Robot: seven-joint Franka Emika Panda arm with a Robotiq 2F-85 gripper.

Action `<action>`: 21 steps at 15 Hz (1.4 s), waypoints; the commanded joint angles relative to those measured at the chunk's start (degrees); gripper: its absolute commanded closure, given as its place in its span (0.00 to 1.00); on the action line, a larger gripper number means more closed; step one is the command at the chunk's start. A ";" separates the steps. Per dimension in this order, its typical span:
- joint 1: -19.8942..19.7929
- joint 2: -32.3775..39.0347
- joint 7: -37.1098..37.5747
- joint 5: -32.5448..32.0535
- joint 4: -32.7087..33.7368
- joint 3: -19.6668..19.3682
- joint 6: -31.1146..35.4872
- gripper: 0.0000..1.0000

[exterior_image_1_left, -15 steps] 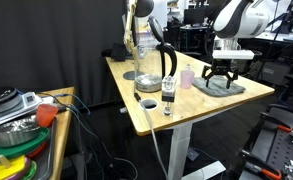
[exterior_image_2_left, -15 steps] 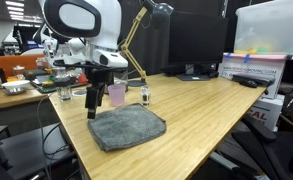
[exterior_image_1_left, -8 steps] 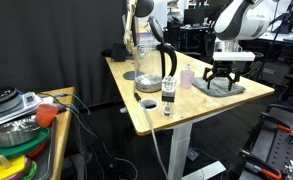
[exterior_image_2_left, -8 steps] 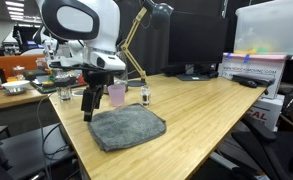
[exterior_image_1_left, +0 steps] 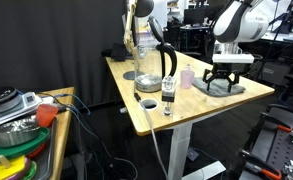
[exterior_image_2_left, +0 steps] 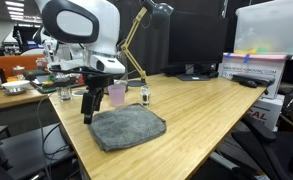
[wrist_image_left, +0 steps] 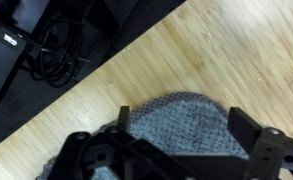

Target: Fold the towel

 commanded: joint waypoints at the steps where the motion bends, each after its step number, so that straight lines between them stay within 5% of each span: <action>1: 0.76 2.78 0.67 0.34 1.84 0.03 4.04 0.00; 12: 2.09 4.74 0.58 0.98 3.70 -0.43 6.50 0.00; 16: 1.21 4.24 -0.29 2.60 3.85 -0.23 5.73 0.32; 21: 0.21 2.95 -0.79 4.73 3.36 -0.38 4.65 0.32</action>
